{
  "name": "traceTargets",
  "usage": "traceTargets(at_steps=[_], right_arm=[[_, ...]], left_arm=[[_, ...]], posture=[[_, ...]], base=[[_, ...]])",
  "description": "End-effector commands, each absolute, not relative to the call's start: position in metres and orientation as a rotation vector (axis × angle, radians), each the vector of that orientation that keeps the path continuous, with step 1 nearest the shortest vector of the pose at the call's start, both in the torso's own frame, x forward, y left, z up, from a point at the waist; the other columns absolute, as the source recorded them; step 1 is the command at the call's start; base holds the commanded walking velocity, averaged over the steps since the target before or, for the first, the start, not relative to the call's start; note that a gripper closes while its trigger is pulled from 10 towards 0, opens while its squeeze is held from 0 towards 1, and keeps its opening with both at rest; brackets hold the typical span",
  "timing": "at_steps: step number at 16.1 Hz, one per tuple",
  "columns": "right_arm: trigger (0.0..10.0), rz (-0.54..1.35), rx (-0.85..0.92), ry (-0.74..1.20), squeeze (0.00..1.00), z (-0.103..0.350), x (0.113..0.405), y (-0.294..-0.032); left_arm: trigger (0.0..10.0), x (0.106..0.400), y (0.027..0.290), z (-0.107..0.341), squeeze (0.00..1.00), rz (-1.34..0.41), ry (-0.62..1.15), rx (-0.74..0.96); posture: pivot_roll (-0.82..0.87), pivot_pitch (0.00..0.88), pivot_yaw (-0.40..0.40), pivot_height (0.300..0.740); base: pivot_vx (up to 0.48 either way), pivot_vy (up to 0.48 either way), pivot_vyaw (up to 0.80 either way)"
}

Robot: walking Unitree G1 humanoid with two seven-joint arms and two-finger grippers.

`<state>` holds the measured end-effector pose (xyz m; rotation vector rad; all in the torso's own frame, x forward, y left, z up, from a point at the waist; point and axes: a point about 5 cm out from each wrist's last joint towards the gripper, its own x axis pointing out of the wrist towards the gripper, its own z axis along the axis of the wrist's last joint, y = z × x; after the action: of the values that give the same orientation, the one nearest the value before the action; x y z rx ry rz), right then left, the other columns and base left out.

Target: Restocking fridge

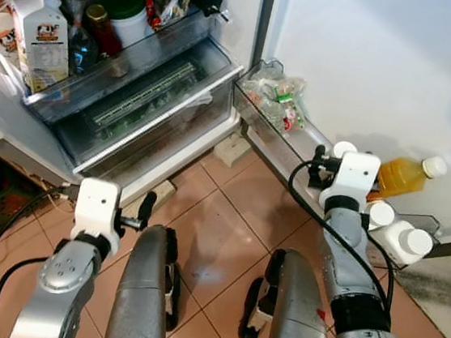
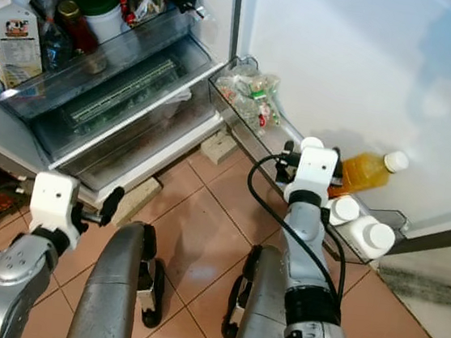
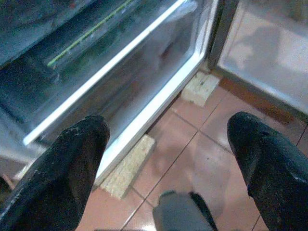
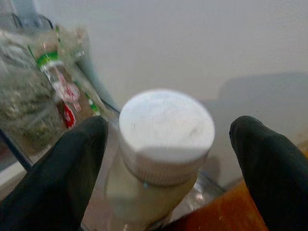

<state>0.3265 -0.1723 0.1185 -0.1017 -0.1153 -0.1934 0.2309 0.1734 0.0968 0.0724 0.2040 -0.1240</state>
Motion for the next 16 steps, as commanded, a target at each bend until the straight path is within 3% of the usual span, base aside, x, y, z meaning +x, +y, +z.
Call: traceTargets(at_steps=[1,9,16], right_arm=[[10.0,-0.176,-0.108,-0.155,1.00,0.126,0.325,-0.175],[10.0,-0.103,-0.161,-0.294,1.00,0.159,0.330,-0.166],[10.0,0.043,-0.196,-0.343,1.00,0.160,0.287,-0.148]], left_arm=[[10.0,0.231,0.175,0.091,0.00,-0.116,0.222,0.076],[10.0,0.259,0.167,0.093,0.00,-0.145,0.158,0.067],[10.0,0.278,0.151,0.085,0.00,-0.179,0.139,0.009]], posture=[[0.13,0.244,0.032,0.610],[0.08,0.140,0.033,0.610],[0.01,0.026,0.045,0.610]], base=[[0.000,0.000,0.00],[0.000,0.000,0.00],[0.000,0.000,0.00]])
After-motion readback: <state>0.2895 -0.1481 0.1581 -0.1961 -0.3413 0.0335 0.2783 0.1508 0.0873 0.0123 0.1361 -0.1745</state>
